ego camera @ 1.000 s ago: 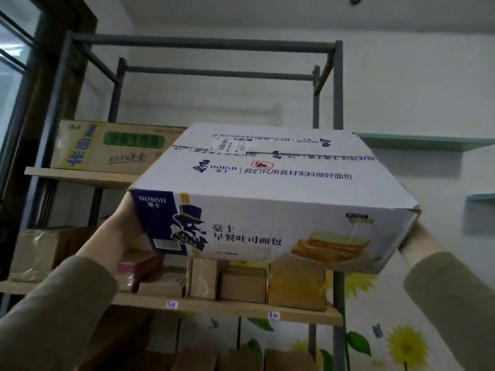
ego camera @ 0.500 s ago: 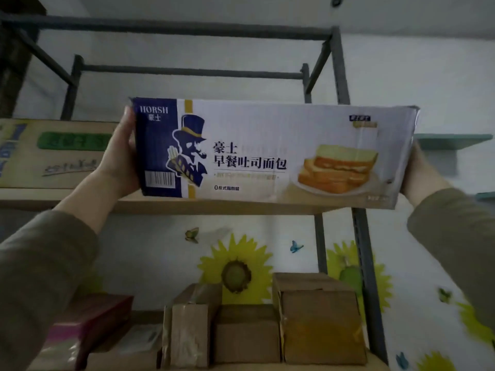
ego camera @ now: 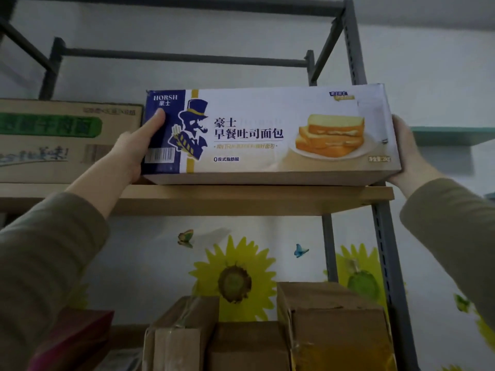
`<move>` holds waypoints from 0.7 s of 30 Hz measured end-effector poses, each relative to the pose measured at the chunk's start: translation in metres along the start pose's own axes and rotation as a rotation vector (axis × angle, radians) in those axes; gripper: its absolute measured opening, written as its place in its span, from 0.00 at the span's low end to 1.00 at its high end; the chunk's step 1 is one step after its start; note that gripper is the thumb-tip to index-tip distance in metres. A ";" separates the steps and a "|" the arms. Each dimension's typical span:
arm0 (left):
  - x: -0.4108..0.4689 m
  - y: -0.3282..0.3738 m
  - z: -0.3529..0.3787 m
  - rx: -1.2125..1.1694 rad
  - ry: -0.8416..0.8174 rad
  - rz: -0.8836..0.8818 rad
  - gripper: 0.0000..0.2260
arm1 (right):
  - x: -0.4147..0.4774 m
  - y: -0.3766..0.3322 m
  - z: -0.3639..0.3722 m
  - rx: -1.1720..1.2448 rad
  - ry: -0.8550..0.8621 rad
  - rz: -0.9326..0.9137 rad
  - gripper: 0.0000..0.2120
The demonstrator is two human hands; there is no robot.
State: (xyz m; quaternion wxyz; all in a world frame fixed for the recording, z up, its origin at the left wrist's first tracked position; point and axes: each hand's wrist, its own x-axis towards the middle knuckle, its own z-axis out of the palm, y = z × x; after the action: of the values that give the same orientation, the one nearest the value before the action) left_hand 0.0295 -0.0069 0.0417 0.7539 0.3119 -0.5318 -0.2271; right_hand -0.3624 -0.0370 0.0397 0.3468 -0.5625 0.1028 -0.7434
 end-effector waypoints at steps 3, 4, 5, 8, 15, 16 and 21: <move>0.000 -0.003 0.009 0.085 0.178 0.099 0.24 | 0.002 0.003 -0.001 -0.091 0.019 -0.041 0.28; 0.000 -0.005 0.011 0.097 0.206 0.127 0.24 | 0.000 0.002 -0.001 -0.131 0.016 -0.063 0.29; 0.000 -0.006 0.011 0.112 0.224 0.148 0.23 | 0.000 0.002 -0.004 -0.167 0.007 -0.082 0.29; 0.001 -0.012 0.008 0.193 0.167 0.182 0.20 | -0.002 0.000 -0.012 -0.256 -0.007 -0.079 0.28; 0.004 -0.030 0.019 0.589 0.001 0.177 0.23 | 0.005 0.012 -0.021 -0.526 0.164 -0.055 0.18; 0.005 -0.031 0.022 0.672 0.039 0.199 0.24 | 0.008 0.013 -0.019 -0.596 0.166 -0.048 0.18; 0.010 -0.035 0.028 0.882 0.073 0.252 0.25 | 0.020 0.010 -0.012 -0.890 0.131 0.151 0.19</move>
State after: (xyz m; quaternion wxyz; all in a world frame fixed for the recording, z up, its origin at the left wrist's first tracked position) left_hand 0.0064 -0.0445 0.0304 0.5891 0.5437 -0.5845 0.1254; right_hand -0.3718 -0.0598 0.0450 0.1173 -0.5994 0.4750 -0.6335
